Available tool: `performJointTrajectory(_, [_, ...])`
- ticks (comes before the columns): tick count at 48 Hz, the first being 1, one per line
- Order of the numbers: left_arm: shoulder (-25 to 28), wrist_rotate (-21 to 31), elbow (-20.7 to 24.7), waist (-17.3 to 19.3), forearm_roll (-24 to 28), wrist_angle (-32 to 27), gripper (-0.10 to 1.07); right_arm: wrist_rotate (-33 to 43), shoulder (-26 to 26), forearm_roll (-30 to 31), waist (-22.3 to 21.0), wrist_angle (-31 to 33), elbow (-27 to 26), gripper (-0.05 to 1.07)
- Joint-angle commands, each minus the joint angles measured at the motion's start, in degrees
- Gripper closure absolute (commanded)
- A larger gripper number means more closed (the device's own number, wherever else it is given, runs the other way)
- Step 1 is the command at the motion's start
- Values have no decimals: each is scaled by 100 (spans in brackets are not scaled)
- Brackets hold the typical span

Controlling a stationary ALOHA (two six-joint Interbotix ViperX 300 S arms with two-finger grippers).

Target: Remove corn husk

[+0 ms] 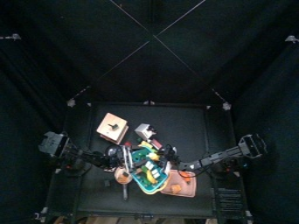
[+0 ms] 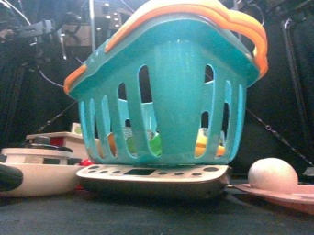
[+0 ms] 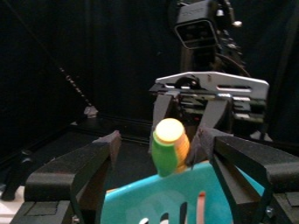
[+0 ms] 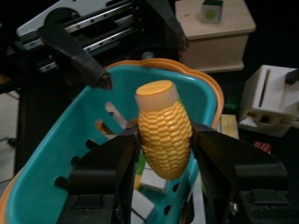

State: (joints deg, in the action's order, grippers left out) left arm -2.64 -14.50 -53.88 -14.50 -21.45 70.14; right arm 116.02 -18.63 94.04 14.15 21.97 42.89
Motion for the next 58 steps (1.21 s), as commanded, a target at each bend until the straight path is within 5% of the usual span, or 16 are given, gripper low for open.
performJointTrajectory(1, [-123, 0, -18, -26, 633, 26, -4, 18, -431, 352, -35, -378, 53, 45])
performJointTrajectory(6, [26, 0, 97, -26, 1187, 18, -4, 26, -580, 870, -18, -580, 132, 45])
performJointTrajectory(12, [325, -9, 360, 18, 1151, 18, -4, 26, -510, 1187, 18, -615, 97, 45])
performJointTrajectory(58, [914, -18, 1002, 387, 1169, 18, 4, 18, -202, 1292, 123, -703, -35, 45])
